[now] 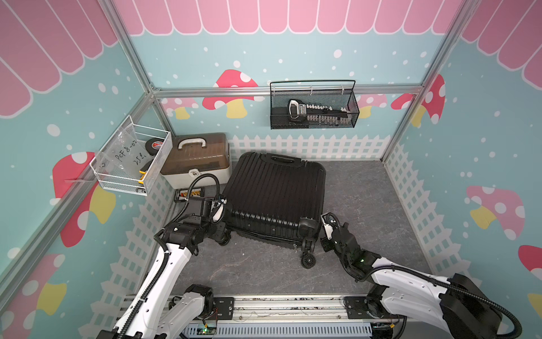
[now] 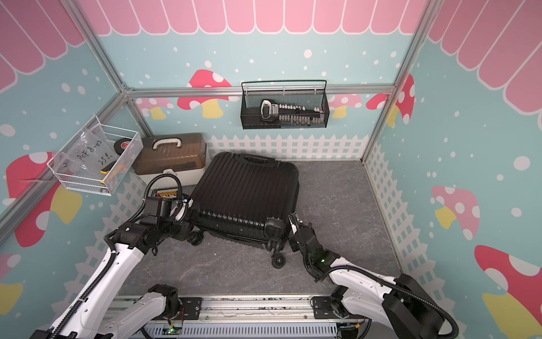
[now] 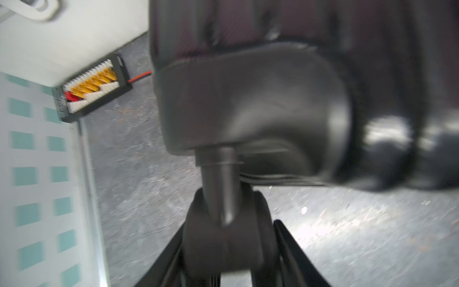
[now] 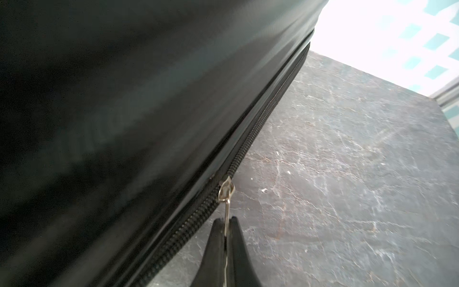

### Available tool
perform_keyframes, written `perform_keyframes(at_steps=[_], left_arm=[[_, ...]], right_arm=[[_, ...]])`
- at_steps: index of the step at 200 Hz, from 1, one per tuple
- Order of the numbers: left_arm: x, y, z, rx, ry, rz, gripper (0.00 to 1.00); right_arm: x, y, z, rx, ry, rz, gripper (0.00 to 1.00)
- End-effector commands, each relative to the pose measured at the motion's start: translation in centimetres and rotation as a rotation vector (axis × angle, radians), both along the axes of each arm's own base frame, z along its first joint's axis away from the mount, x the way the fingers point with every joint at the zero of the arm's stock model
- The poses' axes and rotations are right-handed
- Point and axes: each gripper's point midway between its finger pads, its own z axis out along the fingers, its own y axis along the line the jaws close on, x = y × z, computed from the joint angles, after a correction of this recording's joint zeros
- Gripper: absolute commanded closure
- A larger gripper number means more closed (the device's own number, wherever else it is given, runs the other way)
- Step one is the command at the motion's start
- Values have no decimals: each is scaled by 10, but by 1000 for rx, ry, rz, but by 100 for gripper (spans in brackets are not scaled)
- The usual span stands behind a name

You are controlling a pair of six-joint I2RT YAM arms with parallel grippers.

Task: Close the suitcase zippers
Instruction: Zip the zipper on the suitcase.

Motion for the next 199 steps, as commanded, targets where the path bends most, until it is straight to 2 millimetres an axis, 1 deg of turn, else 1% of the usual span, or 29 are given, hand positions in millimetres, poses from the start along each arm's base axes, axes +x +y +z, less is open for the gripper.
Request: perform_keyframes(at_steps=[1, 13, 27, 44, 58, 66, 86, 100, 114, 133, 144, 165, 199], left_arm=[[-5, -22, 46, -10, -152, -171, 37], [-9, -26, 66, 16, -211, -225, 32], [-16, -40, 83, 54, -269, -351, 28], [-27, -70, 97, 62, -314, -531, 25], [-39, -104, 100, 76, -327, -703, 23], [-42, -121, 97, 98, -323, -783, 22], [-48, -159, 83, 189, -291, -962, 20], [-47, -181, 74, 235, -271, -1046, 19], [-42, -197, 70, 261, -267, -1100, 19], [-33, -214, 70, 305, -301, -1131, 20], [-26, -221, 71, 337, -333, -1131, 20], [-21, -233, 71, 380, -392, -1153, 19], [-19, -248, 57, 408, -390, -1211, 19]], right_arm=[[-3, 30, 13, -34, -36, 175, 100], [-3, 30, 12, -30, -33, 174, 100], [-4, 30, 13, -19, -32, 171, 100], [-5, 28, 12, -12, -29, 169, 100], [-7, 27, 10, -9, -24, 167, 100], [-7, 27, 9, -9, -23, 165, 100], [-9, 26, 7, -3, -17, 165, 100], [-10, 26, 6, 2, -14, 167, 100], [-12, 25, 5, 5, -9, 168, 100], [-13, 25, 3, 15, -2, 166, 100], [-14, 24, 2, 18, 3, 168, 100], [-15, 25, 1, 21, 6, 172, 100], [-17, 23, 0, 22, 5, 169, 100]])
